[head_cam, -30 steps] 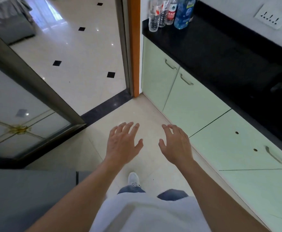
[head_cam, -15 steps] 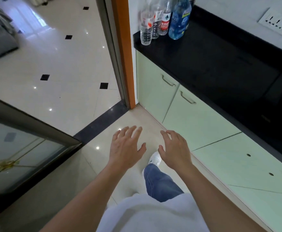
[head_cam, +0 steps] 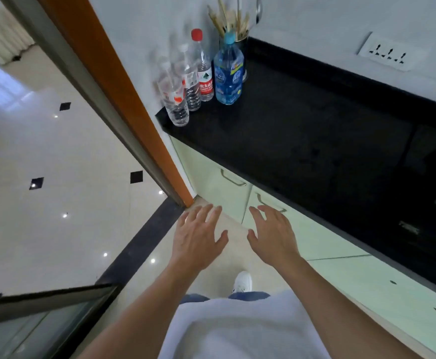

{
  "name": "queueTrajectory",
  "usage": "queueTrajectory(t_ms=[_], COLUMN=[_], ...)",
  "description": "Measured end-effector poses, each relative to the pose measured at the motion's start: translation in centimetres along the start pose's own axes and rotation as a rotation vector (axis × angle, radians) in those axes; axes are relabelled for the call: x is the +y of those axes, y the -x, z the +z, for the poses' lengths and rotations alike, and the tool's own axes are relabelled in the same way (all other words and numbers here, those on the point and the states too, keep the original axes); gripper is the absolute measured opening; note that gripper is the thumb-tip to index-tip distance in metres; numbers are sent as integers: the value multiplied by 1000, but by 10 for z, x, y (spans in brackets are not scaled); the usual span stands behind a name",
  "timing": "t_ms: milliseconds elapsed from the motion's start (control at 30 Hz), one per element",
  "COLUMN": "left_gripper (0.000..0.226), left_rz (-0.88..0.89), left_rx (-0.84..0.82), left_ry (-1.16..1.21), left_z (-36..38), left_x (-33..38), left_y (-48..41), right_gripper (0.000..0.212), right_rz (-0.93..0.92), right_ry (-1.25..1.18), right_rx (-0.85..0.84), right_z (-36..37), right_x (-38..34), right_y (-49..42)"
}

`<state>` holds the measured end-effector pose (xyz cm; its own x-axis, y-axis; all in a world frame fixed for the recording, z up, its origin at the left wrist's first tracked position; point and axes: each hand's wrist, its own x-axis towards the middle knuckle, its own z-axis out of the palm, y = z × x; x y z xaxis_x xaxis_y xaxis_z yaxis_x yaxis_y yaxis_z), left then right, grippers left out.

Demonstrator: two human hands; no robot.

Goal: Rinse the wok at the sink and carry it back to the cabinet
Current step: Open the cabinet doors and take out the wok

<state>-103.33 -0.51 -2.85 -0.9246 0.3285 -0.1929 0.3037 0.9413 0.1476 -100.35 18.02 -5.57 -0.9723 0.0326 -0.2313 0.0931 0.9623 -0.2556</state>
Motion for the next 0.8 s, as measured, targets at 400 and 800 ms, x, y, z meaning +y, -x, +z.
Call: queueTrajectory(t_ms=[400,800], left_gripper=[64,70], left_rz=[367,583], left_rx=[-167,-264], left_ry=[-59,-71], left_z=[10,36], left_x=[-22,-63], left_y=[-103,-187], right_gripper=[57,57], right_rz=[399,704], right_ry=[-114,-208], right_rx=[-17,32], right_z=[5,48], right_x=[13,-17], right_y=[-32,-76])
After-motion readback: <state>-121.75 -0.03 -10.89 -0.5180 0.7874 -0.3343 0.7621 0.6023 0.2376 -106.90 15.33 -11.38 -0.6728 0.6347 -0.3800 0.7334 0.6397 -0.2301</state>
